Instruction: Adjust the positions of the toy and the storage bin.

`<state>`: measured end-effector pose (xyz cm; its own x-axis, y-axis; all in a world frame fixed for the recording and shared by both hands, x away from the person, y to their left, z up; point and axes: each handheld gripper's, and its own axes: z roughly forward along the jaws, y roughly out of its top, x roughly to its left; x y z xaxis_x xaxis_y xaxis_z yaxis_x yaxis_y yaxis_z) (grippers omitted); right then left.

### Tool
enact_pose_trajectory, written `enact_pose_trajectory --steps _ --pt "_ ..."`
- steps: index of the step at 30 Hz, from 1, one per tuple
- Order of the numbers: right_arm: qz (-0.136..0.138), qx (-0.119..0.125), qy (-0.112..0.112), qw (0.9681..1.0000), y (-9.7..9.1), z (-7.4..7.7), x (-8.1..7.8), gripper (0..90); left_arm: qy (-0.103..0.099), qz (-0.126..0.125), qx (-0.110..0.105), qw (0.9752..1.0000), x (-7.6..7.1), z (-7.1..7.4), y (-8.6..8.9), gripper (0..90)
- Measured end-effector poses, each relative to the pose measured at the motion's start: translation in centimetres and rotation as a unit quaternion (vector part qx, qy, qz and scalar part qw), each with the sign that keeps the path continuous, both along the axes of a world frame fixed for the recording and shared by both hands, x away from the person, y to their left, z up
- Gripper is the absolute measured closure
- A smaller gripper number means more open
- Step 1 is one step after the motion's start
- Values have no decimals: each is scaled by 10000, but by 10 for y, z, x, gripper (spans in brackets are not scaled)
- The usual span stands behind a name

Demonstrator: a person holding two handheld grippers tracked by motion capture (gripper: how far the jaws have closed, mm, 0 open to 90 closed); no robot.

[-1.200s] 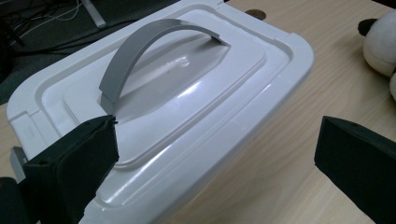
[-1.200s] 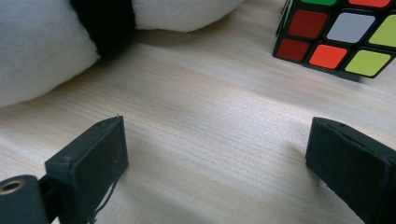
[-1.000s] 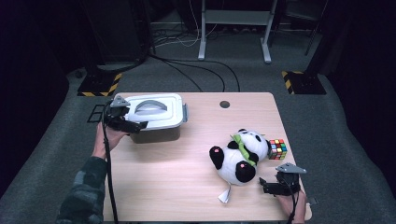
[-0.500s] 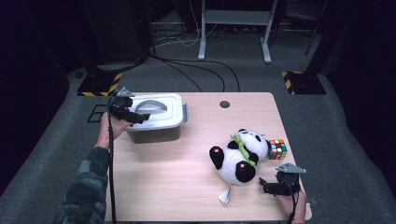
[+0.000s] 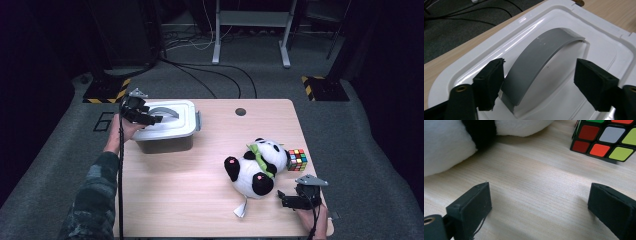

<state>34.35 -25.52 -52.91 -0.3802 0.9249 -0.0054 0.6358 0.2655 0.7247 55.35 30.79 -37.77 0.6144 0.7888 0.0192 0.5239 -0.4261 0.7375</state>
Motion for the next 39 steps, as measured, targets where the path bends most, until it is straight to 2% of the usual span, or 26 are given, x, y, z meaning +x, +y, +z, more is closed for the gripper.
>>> enact_pose_trajectory --steps 6,13,16,19,26,31,33,37,39 --pt "1 1 1 10000 0 0 0 43 -81 77 59 9999 -1 -1 1 393" --pt "0 3 -1 10000 0 0 0 43 -70 182 -31 9998 -6 -1 2 452" --pt "-1 1 -1 10000 0 0 0 43 -9 259 -82 9996 -11 0 -1 451" --pt "-3 0 -1 10000 0 0 0 43 68 222 -116 9997 -16 1 -4 433" --pt "-3 -1 0 10000 0 0 0 43 99 -25 91 9999 -31 2 -19 360" --pt "-4 1 0 10000 0 0 0 43 -189 -50 149 9997 -25 4 -21 404" --pt "-4 0 -1 10000 0 0 0 43 -95 -84 56 9999 -21 4 -21 439" --pt "0 1 -1 10000 0 0 0 44 -28 -206 138 9997 -15 4 -23 549" --pt "2 2 -2 10000 0 0 0 44 -28 -233 241 9994 -15 4 -25 570"
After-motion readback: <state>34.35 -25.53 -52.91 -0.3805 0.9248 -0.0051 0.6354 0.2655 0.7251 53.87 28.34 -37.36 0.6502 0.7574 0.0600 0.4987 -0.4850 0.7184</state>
